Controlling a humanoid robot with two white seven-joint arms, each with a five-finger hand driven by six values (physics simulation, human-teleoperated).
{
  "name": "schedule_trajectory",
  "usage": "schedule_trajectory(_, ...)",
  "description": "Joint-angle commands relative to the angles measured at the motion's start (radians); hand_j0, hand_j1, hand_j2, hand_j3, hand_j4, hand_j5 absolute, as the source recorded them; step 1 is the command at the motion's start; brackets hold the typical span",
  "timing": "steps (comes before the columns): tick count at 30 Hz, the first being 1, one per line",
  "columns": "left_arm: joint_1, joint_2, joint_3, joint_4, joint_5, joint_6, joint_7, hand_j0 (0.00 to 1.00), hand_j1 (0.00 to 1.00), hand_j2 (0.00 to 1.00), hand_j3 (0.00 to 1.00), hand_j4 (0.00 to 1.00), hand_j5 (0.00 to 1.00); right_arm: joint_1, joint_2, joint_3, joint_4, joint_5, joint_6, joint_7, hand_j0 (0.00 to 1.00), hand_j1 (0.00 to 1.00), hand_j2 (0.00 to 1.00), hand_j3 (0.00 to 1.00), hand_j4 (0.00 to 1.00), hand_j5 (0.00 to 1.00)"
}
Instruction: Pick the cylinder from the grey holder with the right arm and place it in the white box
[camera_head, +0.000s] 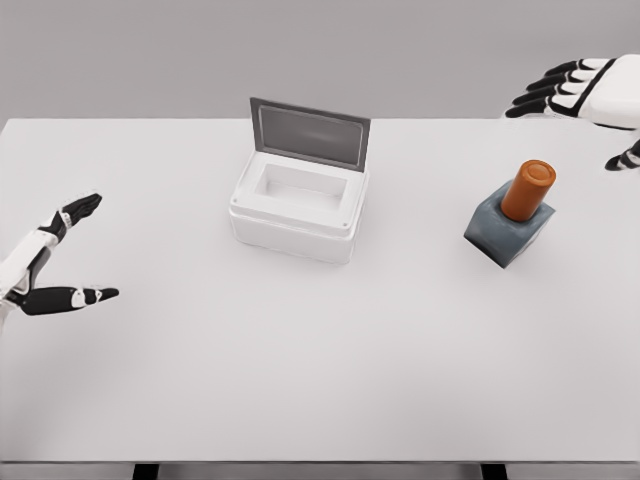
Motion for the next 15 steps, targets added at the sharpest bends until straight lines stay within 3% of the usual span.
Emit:
schedule_trajectory(1, 0.002, 0.002, -0.003, 0.000, 0.022, 0.001, 0.000, 1.00, 1.00, 1.00, 1.00, 1.00, 1.00, 0.002, -0.008, -0.011, 0.003, -0.019, 0.051, 0.000, 1.00, 1.00, 1.00, 1.00, 1.00, 1.00)
schedule_trajectory(4, 0.002, 0.000, -0.003, 0.000, 0.025, 0.001, 0.000, 1.00, 1.00, 1.00, 1.00, 1.00, 1.00, 0.006, 0.033, 0.033, 0.055, 0.042, 0.053, 0.000, 1.00, 1.00, 1.00, 1.00, 1.00, 1.00)
schedule_trajectory(7, 0.002, 0.000, -0.003, 0.001, 0.025, 0.001, 0.000, 1.00, 1.00, 1.00, 1.00, 1.00, 1.00, 0.006, 0.105, 0.081, 0.161, 0.082, 0.055, 0.000, 1.00, 1.00, 1.00, 1.00, 1.00, 1.00)
schedule_trajectory(13, 0.003, -0.002, -0.002, 0.009, 0.024, 0.001, -0.002, 1.00, 1.00, 1.00, 1.00, 1.00, 1.00, 0.006, 0.108, 0.113, 0.167, 0.088, 0.047, 0.000, 1.00, 1.00, 1.00, 1.00, 1.00, 1.00)
schedule_trajectory(15, 0.003, -0.002, -0.002, 0.011, 0.022, 0.001, -0.002, 1.00, 1.00, 1.00, 1.00, 1.00, 1.00, 0.005, 0.153, 0.130, 0.170, 0.135, 0.050, 0.000, 1.00, 1.00, 1.00, 1.00, 1.00, 1.00)
